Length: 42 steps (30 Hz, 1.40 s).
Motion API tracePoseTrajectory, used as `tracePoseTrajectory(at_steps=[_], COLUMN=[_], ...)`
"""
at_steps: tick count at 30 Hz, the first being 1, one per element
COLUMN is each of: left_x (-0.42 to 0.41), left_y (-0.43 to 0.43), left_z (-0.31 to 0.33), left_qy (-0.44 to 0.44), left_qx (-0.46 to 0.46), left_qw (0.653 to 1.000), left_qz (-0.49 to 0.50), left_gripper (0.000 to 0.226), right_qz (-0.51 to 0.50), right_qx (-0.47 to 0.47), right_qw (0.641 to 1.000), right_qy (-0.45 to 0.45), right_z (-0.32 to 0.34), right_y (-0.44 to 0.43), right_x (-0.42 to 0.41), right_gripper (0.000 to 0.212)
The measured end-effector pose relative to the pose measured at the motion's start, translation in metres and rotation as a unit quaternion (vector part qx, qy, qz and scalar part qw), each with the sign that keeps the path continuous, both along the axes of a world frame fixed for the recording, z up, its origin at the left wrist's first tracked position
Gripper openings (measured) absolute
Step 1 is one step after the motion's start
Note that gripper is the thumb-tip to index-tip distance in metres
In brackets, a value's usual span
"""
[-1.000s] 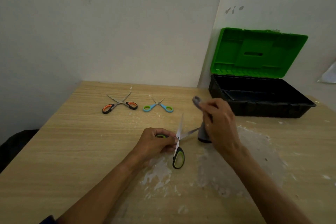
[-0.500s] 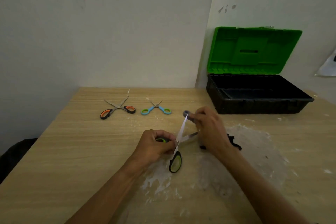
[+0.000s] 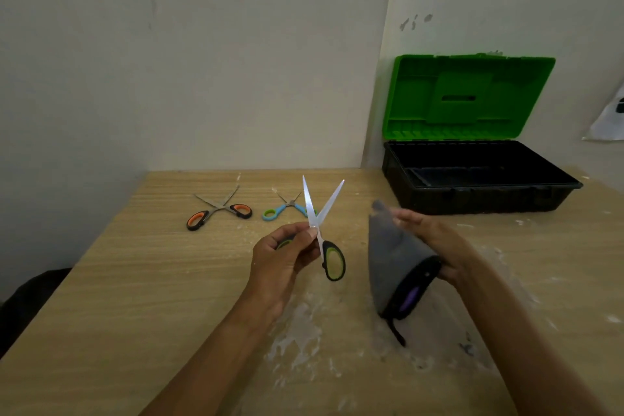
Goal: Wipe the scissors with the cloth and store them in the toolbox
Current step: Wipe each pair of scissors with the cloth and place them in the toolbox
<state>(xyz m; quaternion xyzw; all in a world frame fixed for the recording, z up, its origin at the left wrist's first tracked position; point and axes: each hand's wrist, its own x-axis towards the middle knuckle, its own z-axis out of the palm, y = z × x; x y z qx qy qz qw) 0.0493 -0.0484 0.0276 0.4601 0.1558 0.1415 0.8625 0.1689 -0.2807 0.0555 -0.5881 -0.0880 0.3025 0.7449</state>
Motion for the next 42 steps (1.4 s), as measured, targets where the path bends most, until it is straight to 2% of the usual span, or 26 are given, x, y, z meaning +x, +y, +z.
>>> tracePoseTrajectory(at_steps=[1,2,4,5,6,7,10,12,17,20,24,31,37,40,42], left_x=[0.0,0.0,0.001,0.004,0.006,0.009,0.02,0.027,0.042,0.052,0.067,0.093,0.124,0.14,0.153], left_y=[-0.001,-0.002,-0.006,-0.007,-0.01,-0.012,-0.024,-0.033,-0.049,-0.053,-0.073,-0.11,-0.135,-0.131,-0.124], left_z=[0.001,0.001,0.002,0.002,0.004,0.006,0.015,0.018,0.014,0.014,0.017,0.018,0.025,0.02,0.015], left_qy=[-0.004,-0.007,-0.003,0.0,0.0,-0.004,-0.028,-0.04,-0.025,-0.04,-0.036,-0.002,-0.003,-0.032,-0.027], left_qx=[-0.002,-0.003,-0.005,-0.008,-0.012,-0.015,0.0,0.027,0.18,0.24,0.199,0.158,0.123,0.208,0.313], left_qw=[1.0,1.0,1.0,1.0,1.0,1.0,0.999,0.998,0.983,0.97,0.979,0.987,0.992,0.975,0.94], left_qz=[-0.001,-0.004,-0.013,-0.015,-0.017,-0.02,-0.036,-0.038,0.029,0.014,0.005,0.006,-0.007,-0.075,-0.134], left_gripper=[0.017,0.018,0.017,0.014,0.012,0.01,0.008,0.008,0.019,0.016,0.015,0.018,0.018,0.014,0.021], right_qz=[0.002,0.002,-0.017,-0.056,-0.101,-0.122,-0.026,0.006,-0.08,-0.096,-0.122,-0.17,-0.185,-0.165,-0.185], right_qx=[-0.093,-0.187,-0.333,-0.369,-0.366,-0.337,-0.243,-0.219,-0.176,-0.175,-0.158,-0.138,-0.129,-0.189,-0.241], right_qw=[0.994,0.972,0.902,0.869,0.849,0.847,0.893,0.903,0.924,0.928,0.933,0.938,0.941,0.93,0.909], right_qy=[-0.065,-0.14,-0.273,-0.326,-0.367,-0.392,-0.377,-0.37,-0.331,-0.314,-0.3,-0.269,-0.25,-0.267,-0.285], right_z=[-0.004,-0.009,-0.013,-0.011,-0.005,0.002,0.016,0.016,0.022,0.021,0.016,0.01,0.016,0.032,0.044], right_y=[0.003,0.006,0.012,0.015,0.017,0.02,0.033,0.04,0.026,0.015,0.002,-0.014,-0.033,-0.059,-0.08], right_x=[-0.002,-0.004,-0.007,-0.009,-0.013,-0.018,-0.04,-0.05,-0.038,-0.026,-0.016,-0.001,0.023,0.06,0.098], right_gripper=[0.024,0.02,0.016,0.015,0.013,0.012,0.02,0.021,0.023,0.015,0.023,0.026,0.02,0.02,0.015])
